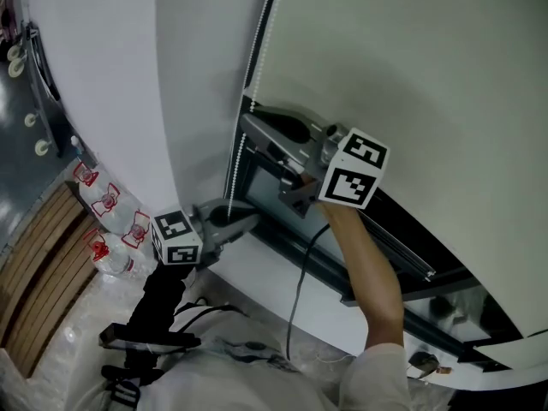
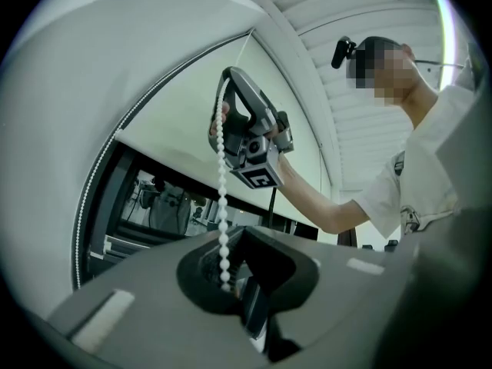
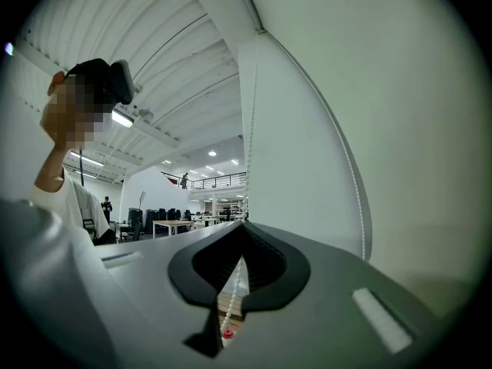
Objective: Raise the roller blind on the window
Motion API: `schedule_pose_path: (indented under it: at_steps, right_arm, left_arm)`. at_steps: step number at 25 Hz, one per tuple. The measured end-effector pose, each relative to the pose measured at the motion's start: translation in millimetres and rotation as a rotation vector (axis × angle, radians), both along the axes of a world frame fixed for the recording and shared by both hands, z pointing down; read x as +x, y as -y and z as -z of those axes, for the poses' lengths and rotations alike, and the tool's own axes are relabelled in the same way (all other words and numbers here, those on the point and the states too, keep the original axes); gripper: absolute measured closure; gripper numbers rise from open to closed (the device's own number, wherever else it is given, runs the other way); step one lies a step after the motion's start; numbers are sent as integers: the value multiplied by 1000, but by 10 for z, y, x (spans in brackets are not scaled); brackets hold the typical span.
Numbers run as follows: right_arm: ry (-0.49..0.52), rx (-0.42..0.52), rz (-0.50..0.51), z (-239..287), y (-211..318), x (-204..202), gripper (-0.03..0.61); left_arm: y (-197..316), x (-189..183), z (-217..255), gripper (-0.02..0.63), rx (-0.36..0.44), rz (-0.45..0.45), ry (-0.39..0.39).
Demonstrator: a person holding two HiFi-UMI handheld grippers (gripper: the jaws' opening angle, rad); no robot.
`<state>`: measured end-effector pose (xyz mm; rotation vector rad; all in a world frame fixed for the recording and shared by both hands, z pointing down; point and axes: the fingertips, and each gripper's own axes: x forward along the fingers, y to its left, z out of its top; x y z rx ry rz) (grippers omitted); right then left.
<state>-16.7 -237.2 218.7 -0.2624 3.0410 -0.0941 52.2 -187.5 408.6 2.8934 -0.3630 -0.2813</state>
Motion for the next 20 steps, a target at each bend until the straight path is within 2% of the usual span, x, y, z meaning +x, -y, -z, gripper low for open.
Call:
schedule_pose_path:
  at_steps: [10,17,20]
  right_arm:
    - [-73,-44,10,-479,-84,-39,575]
    - [-178,-120,23,-1138,-167,-42,575]
    - [-164,-167,32,-1260,-168,-10,575]
  left_arm:
    - [18,-30,14,615,1,9,-7]
    - [24,-40,-4,615,1,11,-5]
    - [18,-23,-15,615,-3,8,-5]
